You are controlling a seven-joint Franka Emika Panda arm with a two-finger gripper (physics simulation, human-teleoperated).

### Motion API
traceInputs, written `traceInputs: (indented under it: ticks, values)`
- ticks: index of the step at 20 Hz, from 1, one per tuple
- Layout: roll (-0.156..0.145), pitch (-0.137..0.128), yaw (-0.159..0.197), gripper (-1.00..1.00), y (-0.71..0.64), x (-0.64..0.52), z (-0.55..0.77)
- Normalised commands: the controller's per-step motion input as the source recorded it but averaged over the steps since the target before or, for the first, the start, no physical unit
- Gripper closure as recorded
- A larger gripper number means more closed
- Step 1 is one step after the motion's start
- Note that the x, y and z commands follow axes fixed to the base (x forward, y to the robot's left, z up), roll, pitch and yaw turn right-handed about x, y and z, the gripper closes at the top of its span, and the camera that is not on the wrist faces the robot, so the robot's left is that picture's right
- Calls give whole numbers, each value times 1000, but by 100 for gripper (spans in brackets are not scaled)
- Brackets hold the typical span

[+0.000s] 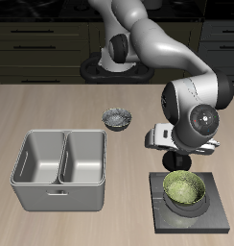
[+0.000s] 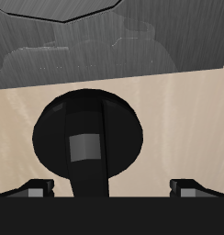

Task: Place the green bowl on the flat stove and turn on the flat stove

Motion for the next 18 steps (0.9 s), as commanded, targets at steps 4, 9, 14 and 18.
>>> traceInputs:
  ticks: [4, 9, 14, 18]
  values:
    - [-3, 21, -16, -100, -53, -58, -259]
    - [36, 15, -26, 100, 106, -38, -73]
    - [11, -42, -7, 100, -21, -56, 202]
    - [-4, -7, -7, 100, -61, 40, 80]
